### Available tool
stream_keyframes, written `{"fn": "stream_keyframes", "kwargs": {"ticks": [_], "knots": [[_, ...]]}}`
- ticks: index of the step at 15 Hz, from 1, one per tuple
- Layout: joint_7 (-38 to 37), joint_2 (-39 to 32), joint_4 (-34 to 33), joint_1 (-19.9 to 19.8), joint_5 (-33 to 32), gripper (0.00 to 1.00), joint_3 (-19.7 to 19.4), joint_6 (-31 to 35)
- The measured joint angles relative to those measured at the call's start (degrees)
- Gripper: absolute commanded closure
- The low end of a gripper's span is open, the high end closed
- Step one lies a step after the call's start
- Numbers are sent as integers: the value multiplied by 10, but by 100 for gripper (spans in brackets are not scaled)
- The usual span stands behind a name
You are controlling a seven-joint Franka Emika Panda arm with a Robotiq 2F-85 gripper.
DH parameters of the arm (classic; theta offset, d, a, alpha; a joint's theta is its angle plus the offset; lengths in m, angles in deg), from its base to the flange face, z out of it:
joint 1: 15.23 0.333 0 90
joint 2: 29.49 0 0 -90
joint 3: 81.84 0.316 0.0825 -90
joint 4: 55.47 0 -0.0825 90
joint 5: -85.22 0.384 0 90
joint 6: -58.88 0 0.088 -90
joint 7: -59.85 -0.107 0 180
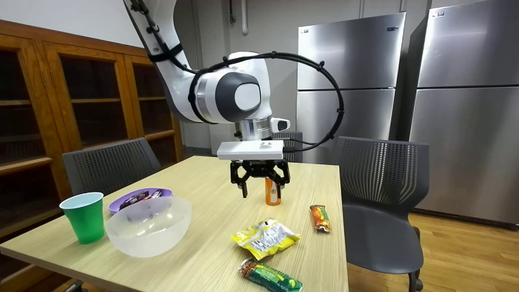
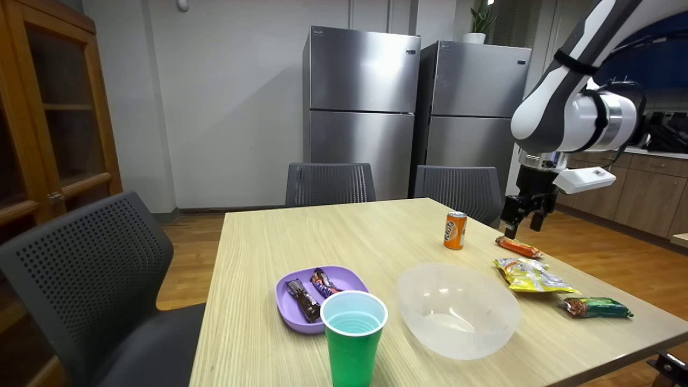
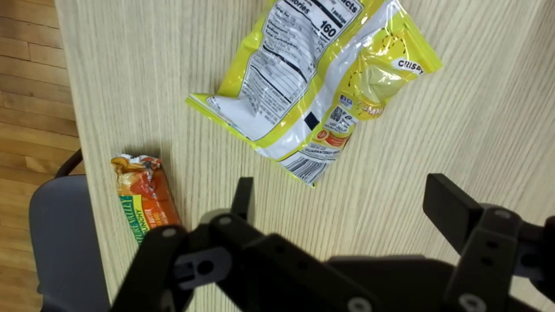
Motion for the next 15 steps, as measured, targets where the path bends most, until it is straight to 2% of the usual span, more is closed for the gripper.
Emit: {"fn": "stream_keyframes", "kwargs": {"ticks": [9, 15], "knots": [[0, -7, 0, 0, -2, 0, 1, 1], [0, -31, 4, 0, -32, 0, -11, 1]]}}
